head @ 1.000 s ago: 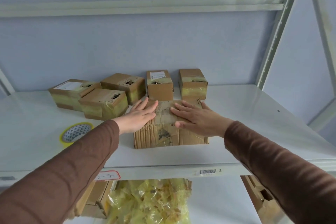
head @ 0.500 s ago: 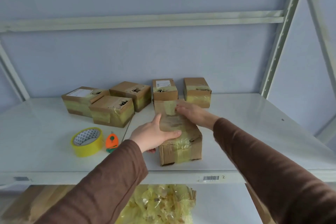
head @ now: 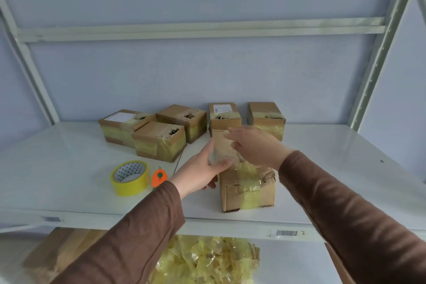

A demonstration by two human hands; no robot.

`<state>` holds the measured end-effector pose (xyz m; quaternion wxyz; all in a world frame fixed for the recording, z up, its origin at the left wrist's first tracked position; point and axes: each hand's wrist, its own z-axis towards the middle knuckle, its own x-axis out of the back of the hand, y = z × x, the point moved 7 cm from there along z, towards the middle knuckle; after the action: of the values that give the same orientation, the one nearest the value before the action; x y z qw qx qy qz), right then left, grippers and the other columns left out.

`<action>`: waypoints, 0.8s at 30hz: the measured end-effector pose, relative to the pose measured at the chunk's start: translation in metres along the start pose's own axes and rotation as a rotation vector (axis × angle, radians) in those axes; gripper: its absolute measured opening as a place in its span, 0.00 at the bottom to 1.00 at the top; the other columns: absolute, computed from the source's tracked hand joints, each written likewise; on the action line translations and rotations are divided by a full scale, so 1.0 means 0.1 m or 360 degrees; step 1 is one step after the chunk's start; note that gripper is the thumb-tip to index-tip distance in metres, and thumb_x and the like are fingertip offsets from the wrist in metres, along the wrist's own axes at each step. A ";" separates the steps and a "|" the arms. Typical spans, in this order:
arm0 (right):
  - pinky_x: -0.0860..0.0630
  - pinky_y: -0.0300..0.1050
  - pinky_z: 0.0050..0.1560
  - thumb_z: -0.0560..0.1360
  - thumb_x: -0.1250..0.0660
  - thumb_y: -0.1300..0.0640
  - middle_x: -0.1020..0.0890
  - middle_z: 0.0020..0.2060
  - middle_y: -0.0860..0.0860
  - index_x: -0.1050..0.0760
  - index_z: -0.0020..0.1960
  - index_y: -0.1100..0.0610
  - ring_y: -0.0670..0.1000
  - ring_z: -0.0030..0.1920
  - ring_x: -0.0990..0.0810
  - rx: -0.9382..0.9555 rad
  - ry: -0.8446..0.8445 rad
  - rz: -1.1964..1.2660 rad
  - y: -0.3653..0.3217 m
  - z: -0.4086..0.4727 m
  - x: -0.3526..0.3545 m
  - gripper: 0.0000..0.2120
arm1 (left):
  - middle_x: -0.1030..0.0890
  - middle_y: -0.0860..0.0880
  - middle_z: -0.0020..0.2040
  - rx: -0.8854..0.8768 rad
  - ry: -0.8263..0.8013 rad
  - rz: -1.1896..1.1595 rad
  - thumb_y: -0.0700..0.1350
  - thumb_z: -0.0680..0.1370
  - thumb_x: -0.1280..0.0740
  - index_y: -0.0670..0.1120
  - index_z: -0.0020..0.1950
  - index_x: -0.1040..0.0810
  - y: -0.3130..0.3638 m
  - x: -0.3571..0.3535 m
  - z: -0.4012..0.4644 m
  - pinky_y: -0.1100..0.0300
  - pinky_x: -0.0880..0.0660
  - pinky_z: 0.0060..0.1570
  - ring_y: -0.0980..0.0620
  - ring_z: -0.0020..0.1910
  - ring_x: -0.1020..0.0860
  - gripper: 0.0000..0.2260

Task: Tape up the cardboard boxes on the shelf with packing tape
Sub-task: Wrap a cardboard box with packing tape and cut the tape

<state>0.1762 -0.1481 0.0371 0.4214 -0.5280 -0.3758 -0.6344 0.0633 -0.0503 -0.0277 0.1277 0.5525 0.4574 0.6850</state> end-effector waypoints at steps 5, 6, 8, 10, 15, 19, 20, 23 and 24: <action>0.23 0.46 0.46 0.84 0.41 0.55 0.15 0.54 0.51 0.27 0.70 0.52 0.53 0.50 0.17 0.0118 0.0783 0.0664 -0.96 -0.23 0.32 0.16 | 0.20 0.57 0.50 -0.0222 0.0482 0.0329 0.47 0.79 0.30 0.65 0.62 0.24 -0.48 1.06 -0.22 0.62 0.26 0.43 0.54 0.51 0.19 0.16; 0.21 0.49 0.47 0.84 0.40 0.54 0.15 0.54 0.51 0.30 0.71 0.52 0.54 0.50 0.16 0.0090 0.0667 0.0788 -1.12 -0.17 0.15 0.17 | 0.22 0.58 0.55 -0.0201 0.0509 0.0407 0.42 0.77 0.29 0.63 0.62 0.23 -0.64 1.25 -0.24 0.62 0.26 0.49 0.53 0.58 0.22 0.19; 0.22 0.55 0.58 0.82 0.37 0.52 0.18 0.60 0.53 0.38 0.76 0.53 0.57 0.57 0.18 -0.0050 0.0286 0.0991 -1.38 0.06 -0.33 0.24 | 0.28 0.56 0.67 -0.0021 0.0381 0.0747 0.42 0.74 0.29 0.58 0.71 0.28 -0.96 1.46 -0.21 0.57 0.31 0.65 0.50 0.72 0.32 0.27; 0.26 0.52 0.63 0.80 0.34 0.52 0.22 0.67 0.57 0.46 0.80 0.57 0.59 0.64 0.23 -0.0250 0.0028 0.1172 -1.55 0.28 -0.77 0.33 | 0.39 0.52 0.80 0.0138 0.0075 0.1001 0.45 0.74 0.28 0.54 0.80 0.37 -1.20 1.41 -0.15 0.52 0.40 0.77 0.49 0.80 0.45 0.36; 0.23 0.54 0.59 0.76 0.31 0.54 0.21 0.59 0.60 0.50 0.80 0.58 0.61 0.59 0.22 -0.0545 0.0089 0.1288 -1.85 0.69 -1.19 0.41 | 0.30 0.51 0.74 0.0062 0.0026 0.1106 0.46 0.75 0.28 0.50 0.72 0.29 -1.36 1.32 -0.05 0.55 0.31 0.67 0.50 0.72 0.32 0.25; 0.26 0.52 0.62 0.75 0.28 0.54 0.23 0.64 0.61 0.44 0.79 0.59 0.61 0.64 0.24 -0.0651 0.0013 0.1267 -1.85 0.81 -1.30 0.39 | 0.27 0.52 0.65 -0.0031 0.0028 0.1165 0.48 0.74 0.26 0.51 0.64 0.28 -1.35 1.35 -0.06 0.57 0.31 0.60 0.50 0.66 0.32 0.21; 0.25 0.51 0.62 0.74 0.27 0.54 0.22 0.63 0.60 0.39 0.77 0.59 0.61 0.62 0.22 -0.0675 -0.0070 0.1289 -1.85 0.80 -1.31 0.36 | 0.27 0.52 0.64 -0.0033 -0.0001 0.1148 0.49 0.73 0.24 0.51 0.64 0.28 -1.36 1.35 -0.08 0.58 0.32 0.60 0.50 0.66 0.32 0.22; 0.20 0.53 0.56 0.72 0.26 0.58 0.18 0.46 0.54 0.20 0.57 0.57 0.55 0.46 0.20 -0.0734 -0.0212 0.1520 -1.85 0.74 -1.30 0.13 | 0.28 0.52 0.61 -0.0051 -0.0040 0.1095 0.57 0.69 0.21 0.51 0.67 0.30 -1.34 1.34 -0.14 0.58 0.32 0.58 0.50 0.63 0.33 0.31; 0.18 0.53 0.54 0.72 0.28 0.60 0.19 0.42 0.53 0.19 0.53 0.58 0.54 0.42 0.21 -0.0766 -0.0211 0.1631 -1.86 0.70 -1.28 0.10 | 0.29 0.53 0.60 -0.0067 -0.0036 0.1065 0.58 0.68 0.20 0.51 0.66 0.31 -1.32 1.34 -0.18 0.58 0.31 0.58 0.50 0.61 0.32 0.33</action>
<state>0.0385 0.0014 -0.0835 0.5186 -0.7626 0.0577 -0.3822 -0.0437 0.1042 -0.0431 -0.0878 0.6770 0.2350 0.6919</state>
